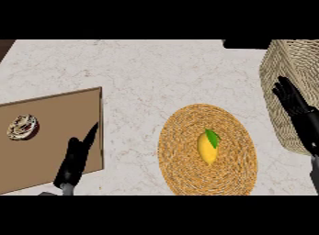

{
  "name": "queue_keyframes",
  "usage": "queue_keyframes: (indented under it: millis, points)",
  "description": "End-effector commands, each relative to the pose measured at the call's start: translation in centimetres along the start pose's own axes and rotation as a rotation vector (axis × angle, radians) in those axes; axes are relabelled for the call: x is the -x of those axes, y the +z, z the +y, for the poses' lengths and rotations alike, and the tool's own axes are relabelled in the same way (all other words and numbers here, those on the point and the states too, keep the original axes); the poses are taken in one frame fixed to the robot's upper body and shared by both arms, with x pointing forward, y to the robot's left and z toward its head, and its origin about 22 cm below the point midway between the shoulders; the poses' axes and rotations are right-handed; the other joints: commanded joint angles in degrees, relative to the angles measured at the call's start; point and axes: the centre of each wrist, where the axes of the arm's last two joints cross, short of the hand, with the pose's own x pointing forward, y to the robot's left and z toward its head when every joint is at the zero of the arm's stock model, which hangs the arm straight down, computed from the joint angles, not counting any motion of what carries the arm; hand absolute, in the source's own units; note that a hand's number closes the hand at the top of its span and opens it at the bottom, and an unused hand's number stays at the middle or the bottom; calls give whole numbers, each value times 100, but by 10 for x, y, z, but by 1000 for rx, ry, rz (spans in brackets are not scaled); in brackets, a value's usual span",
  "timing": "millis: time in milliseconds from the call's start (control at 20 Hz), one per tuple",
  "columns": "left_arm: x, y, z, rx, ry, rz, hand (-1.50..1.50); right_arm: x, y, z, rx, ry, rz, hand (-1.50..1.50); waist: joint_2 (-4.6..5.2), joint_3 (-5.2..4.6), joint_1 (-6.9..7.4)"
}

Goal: Pick the lemon from the placemat and place it in the basket

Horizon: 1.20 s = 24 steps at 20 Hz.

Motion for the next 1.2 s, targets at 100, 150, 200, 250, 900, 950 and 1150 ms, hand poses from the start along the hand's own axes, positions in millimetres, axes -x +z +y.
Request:
queue_keyframes:
  millis: [100,150,200,250,900,950,1150]
  points:
    - [-73,0,21,47,-90,-278,0,-19,-3,2,-21,-35,-38,150,15,157,94]
    - [-87,-2,12,67,-102,-368,0,-26,-9,12,-54,-64,-53,150,5,153,159]
    - [-103,-3,9,70,-132,-447,0,-26,-10,14,-38,-69,-57,150,6,157,210]
    - [-129,-3,13,79,-161,-535,0,-25,-10,15,-51,-86,-63,150,3,166,241]
    - [-113,5,62,7,-115,-531,0,-81,1,157,58,386,-212,-150,-49,123,-108]
    - [-112,1,53,16,-101,-526,0,-88,-5,154,87,457,-215,-150,-28,123,-138]
    - [-104,4,53,-7,-97,-508,0,-124,-2,122,147,710,-128,-150,-69,112,-230]
